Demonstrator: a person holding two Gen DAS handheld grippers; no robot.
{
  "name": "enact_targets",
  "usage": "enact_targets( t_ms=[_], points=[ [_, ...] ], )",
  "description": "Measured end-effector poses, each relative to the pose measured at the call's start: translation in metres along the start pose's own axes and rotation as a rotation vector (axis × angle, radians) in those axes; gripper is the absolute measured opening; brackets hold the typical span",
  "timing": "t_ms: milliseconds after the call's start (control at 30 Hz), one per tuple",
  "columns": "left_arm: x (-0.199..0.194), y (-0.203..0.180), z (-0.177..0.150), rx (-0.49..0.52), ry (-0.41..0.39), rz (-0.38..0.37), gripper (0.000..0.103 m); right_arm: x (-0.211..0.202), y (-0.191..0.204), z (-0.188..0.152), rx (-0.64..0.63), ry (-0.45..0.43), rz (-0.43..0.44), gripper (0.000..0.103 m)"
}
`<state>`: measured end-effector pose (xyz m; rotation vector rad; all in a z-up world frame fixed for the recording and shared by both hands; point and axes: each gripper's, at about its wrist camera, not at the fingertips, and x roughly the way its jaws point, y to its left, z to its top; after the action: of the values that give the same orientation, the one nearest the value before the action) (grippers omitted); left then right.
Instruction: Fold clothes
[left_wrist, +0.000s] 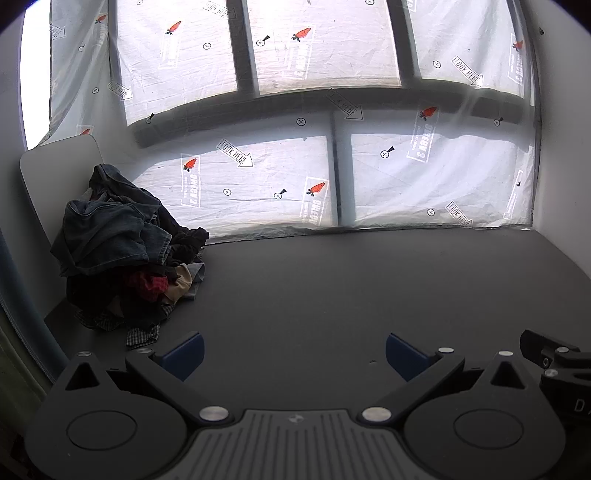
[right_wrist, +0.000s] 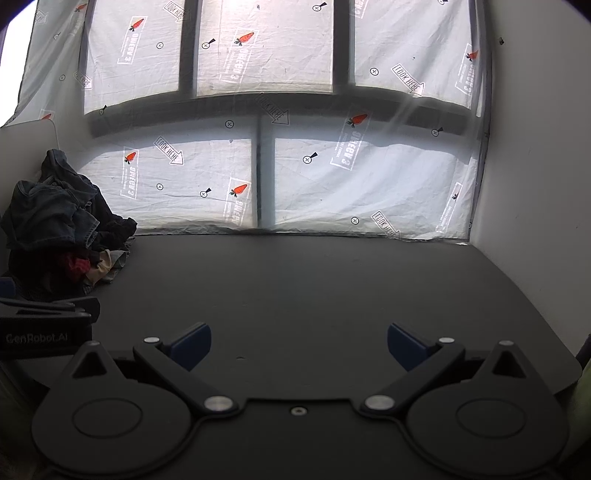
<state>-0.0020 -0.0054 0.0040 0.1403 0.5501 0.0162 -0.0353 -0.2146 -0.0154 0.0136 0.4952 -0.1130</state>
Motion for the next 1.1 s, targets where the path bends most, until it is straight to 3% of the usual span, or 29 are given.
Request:
enact_targets(
  t_ms=[267, 500, 700, 833, 1000, 1100],
  points=[
    [0.001, 0.001, -0.003, 0.002, 0.013, -0.003, 0.103, -0.004, 0.001, -0.004, 0.007, -0.004, -0.013, 0.103],
    [0.023, -0.005, -0.001, -0.059, 0.039, -0.056, 0.103, 0.0, -0.025, -0.011, 0.131, -0.039, -0.03, 0.103],
    [0.062, -0.028, 0.031, -0.172, 0.027, -0.157, 0.103, 0.043, -0.076, 0.012, 0.218, -0.076, -0.049, 0.103],
    [0.09, -0.055, 0.06, -0.108, 0.008, -0.104, 0.103, 0.091, -0.102, 0.038, 0.23, -0.074, -0.038, 0.103],
    [0.127, -0.071, 0.1, -0.154, 0.046, -0.085, 0.103, 0.14, -0.111, 0.075, 0.142, -0.095, 0.008, 0.103],
    [0.144, -0.08, 0.11, -0.155, 0.043, -0.034, 0.103, 0.166, -0.111, 0.09, 0.093, -0.105, 0.027, 0.103]
  ],
)
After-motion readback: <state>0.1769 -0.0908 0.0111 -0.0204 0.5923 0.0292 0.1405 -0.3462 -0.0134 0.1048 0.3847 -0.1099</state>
